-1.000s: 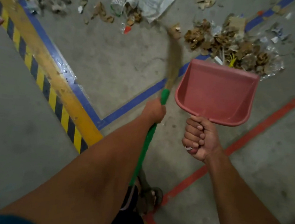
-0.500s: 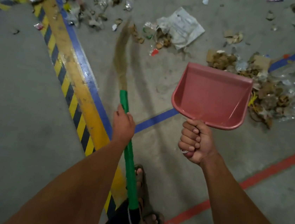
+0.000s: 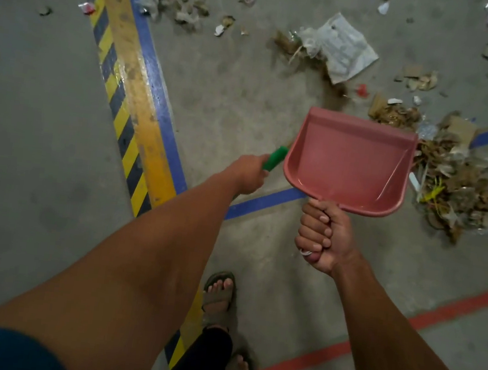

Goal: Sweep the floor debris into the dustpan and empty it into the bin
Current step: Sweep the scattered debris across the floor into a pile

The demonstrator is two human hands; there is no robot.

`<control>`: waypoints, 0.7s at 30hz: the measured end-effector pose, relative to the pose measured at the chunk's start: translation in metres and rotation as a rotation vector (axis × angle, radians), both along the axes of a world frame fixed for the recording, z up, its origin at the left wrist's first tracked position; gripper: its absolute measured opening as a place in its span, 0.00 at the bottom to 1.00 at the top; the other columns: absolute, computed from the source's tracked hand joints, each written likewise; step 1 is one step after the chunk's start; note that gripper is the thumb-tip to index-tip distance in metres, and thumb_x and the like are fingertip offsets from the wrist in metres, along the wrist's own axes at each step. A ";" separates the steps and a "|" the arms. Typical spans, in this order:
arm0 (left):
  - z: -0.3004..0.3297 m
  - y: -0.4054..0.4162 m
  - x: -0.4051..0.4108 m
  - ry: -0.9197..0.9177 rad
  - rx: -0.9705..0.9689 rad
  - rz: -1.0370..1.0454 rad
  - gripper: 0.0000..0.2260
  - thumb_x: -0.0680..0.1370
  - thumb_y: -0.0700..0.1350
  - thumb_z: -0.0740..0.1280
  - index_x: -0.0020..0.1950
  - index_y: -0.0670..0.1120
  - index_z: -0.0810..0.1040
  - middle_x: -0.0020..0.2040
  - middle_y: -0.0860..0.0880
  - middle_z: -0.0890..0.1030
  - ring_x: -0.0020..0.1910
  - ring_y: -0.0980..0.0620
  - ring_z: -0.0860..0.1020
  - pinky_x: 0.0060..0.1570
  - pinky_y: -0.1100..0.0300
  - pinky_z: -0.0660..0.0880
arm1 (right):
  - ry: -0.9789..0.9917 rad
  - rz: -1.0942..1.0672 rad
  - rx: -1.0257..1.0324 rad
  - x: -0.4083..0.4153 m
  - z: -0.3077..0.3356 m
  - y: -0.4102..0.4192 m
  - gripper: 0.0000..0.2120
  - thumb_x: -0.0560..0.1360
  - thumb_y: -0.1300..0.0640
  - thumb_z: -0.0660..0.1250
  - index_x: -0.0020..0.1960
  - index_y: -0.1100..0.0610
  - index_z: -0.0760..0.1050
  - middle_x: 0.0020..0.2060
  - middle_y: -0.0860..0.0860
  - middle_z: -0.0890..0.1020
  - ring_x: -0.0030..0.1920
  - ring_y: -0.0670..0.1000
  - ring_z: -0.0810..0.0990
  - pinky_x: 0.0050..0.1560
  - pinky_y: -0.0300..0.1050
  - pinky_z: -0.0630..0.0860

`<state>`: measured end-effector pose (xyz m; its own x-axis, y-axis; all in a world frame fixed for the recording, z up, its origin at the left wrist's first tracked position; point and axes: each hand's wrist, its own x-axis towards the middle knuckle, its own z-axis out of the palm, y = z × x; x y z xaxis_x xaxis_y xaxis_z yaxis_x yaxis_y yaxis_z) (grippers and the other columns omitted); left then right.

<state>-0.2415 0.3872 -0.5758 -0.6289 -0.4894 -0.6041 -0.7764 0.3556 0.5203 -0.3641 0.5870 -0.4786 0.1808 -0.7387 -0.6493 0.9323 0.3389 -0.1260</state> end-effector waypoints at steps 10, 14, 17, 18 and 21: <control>0.024 -0.013 0.090 0.124 -0.218 0.414 0.24 0.84 0.46 0.63 0.79 0.45 0.64 0.67 0.40 0.73 0.60 0.37 0.77 0.58 0.43 0.75 | 0.009 0.090 -0.016 0.010 0.017 -0.071 0.19 0.79 0.56 0.58 0.30 0.51 0.61 0.18 0.45 0.56 0.17 0.44 0.51 0.18 0.35 0.53; 0.031 -0.026 0.123 -0.016 -0.331 0.786 0.23 0.86 0.45 0.59 0.80 0.40 0.61 0.68 0.37 0.71 0.61 0.36 0.74 0.55 0.44 0.72 | -0.030 0.160 -0.029 0.020 0.016 -0.107 0.20 0.80 0.56 0.57 0.30 0.51 0.61 0.18 0.45 0.56 0.17 0.44 0.52 0.19 0.36 0.52; 0.032 -0.046 0.132 -0.121 -0.320 1.027 0.24 0.85 0.42 0.60 0.79 0.34 0.60 0.70 0.33 0.69 0.65 0.32 0.72 0.61 0.45 0.69 | -0.060 0.223 -0.041 0.024 0.009 -0.131 0.20 0.81 0.56 0.56 0.30 0.51 0.61 0.19 0.45 0.55 0.16 0.44 0.55 0.20 0.37 0.51; 0.032 -0.056 0.132 -0.162 -0.286 1.073 0.23 0.85 0.42 0.60 0.77 0.33 0.61 0.70 0.32 0.69 0.66 0.32 0.72 0.63 0.45 0.68 | -0.065 0.239 -0.038 0.023 0.006 -0.140 0.20 0.81 0.56 0.57 0.30 0.51 0.61 0.19 0.45 0.55 0.16 0.44 0.55 0.20 0.37 0.51; 0.023 -0.088 0.126 -0.296 -0.158 1.142 0.20 0.85 0.43 0.61 0.73 0.33 0.66 0.71 0.33 0.71 0.69 0.34 0.73 0.64 0.48 0.69 | -0.068 0.271 -0.037 0.016 0.000 -0.164 0.20 0.81 0.56 0.57 0.30 0.51 0.61 0.19 0.45 0.55 0.16 0.44 0.54 0.20 0.37 0.50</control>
